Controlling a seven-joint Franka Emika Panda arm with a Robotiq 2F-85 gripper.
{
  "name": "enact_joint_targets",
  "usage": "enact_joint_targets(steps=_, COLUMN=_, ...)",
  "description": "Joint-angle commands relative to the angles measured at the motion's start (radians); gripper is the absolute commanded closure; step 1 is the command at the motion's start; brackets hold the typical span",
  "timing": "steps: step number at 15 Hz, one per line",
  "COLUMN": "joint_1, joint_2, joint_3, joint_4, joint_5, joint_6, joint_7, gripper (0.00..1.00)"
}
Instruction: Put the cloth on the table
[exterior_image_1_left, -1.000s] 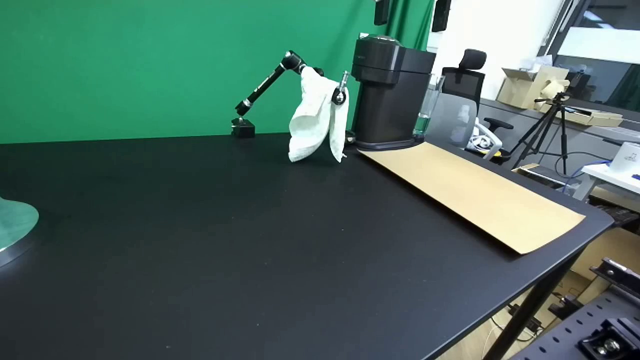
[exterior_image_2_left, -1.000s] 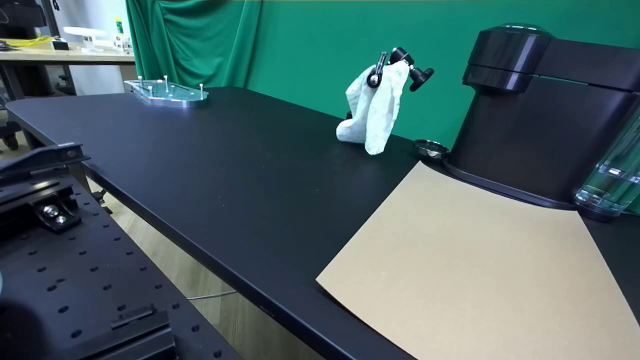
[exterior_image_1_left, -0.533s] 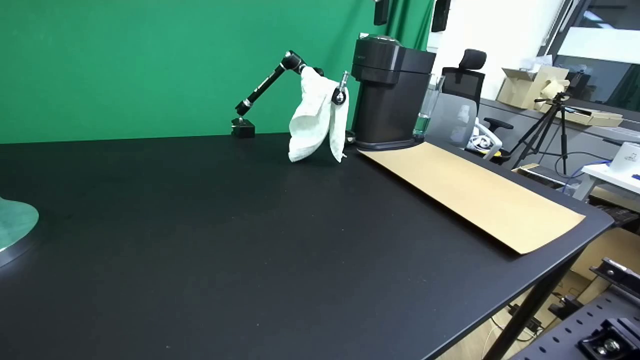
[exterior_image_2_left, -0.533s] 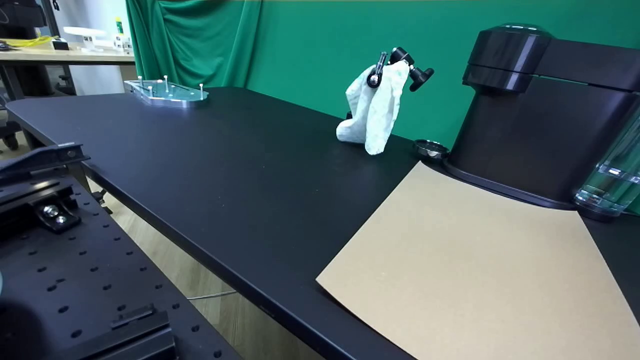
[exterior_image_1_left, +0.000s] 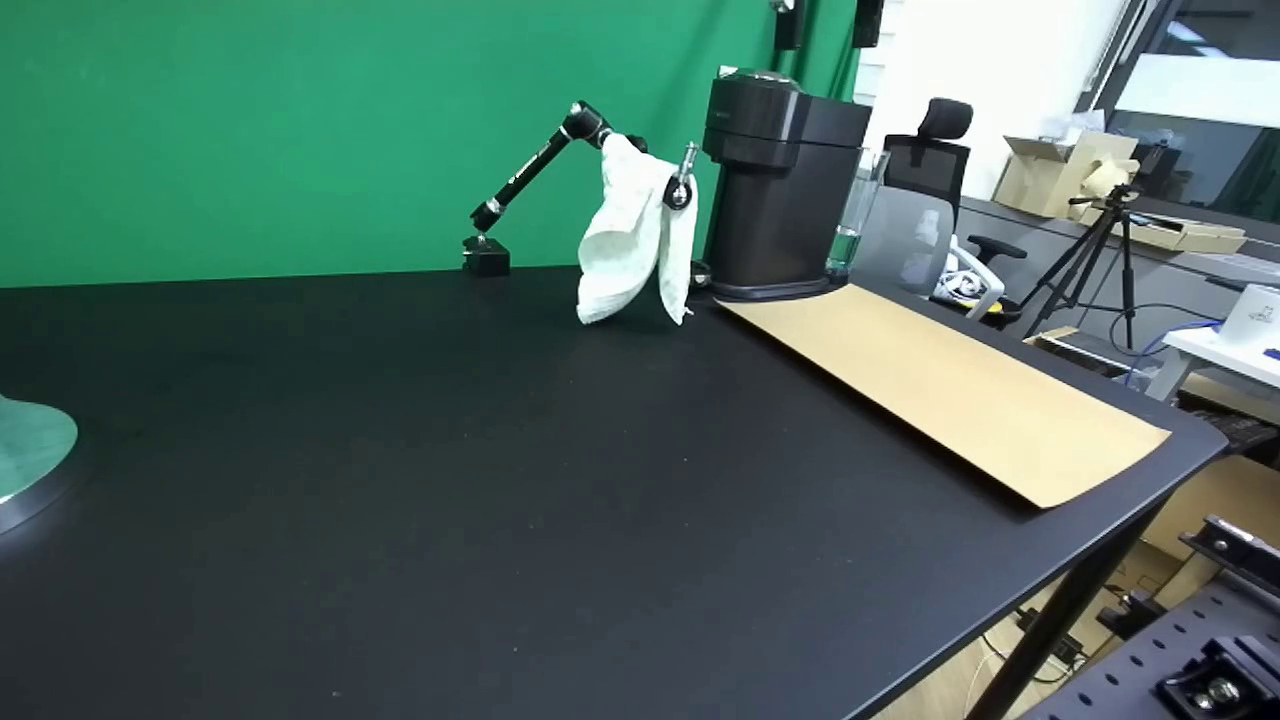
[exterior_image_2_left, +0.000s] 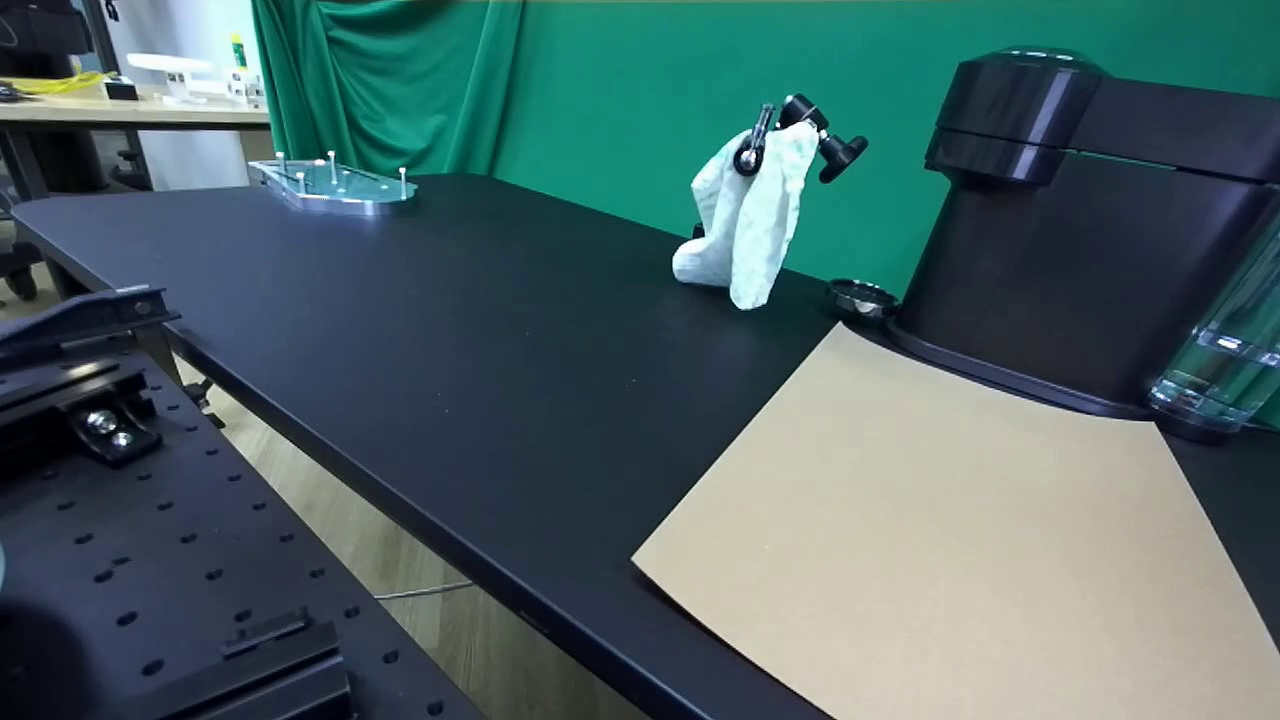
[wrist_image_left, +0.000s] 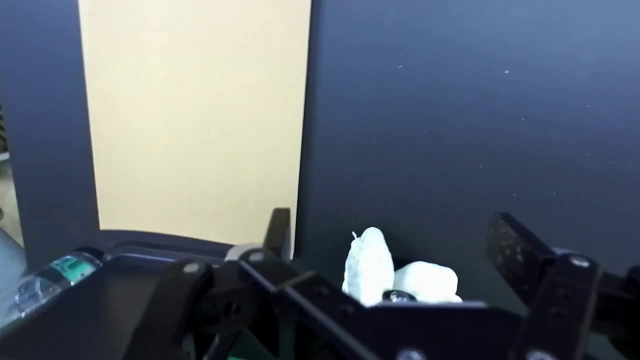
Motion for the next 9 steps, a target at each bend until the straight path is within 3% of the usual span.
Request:
enact_joint_targets(steps=1, joint_1=0.005, joint_2=0.158, joint_3=-0.015, joint_4=0.201, joint_5=-0.066, joint_6=-0.053, joint_7=-0.17, gripper=0.0)
enact_joint_targets(steps=5, joint_1=0.01, joint_2=0.303, joint_3=-0.004, joint_4=0.366, joint_5=-0.07, joint_6=-0.077, joint_7=-0.331, gripper=0.0)
enact_joint_targets(steps=6, joint_1=0.013, joint_2=0.335, joint_3=-0.002, joint_4=0.403, joint_5=-0.073, joint_6=-0.091, joint_7=-0.321, gripper=0.0)
enact_joint_targets(steps=7, joint_1=0.007, joint_2=0.258, joint_3=-0.005, joint_4=0.292, joint_5=-0.062, joint_6=-0.036, joint_7=-0.296, gripper=0.0)
enact_joint_targets(steps=9, joint_1=0.009, joint_2=0.314, joint_3=0.0, joint_4=0.351, joint_5=-0.064, joint_6=-0.051, joint_7=-0.309, gripper=0.0)
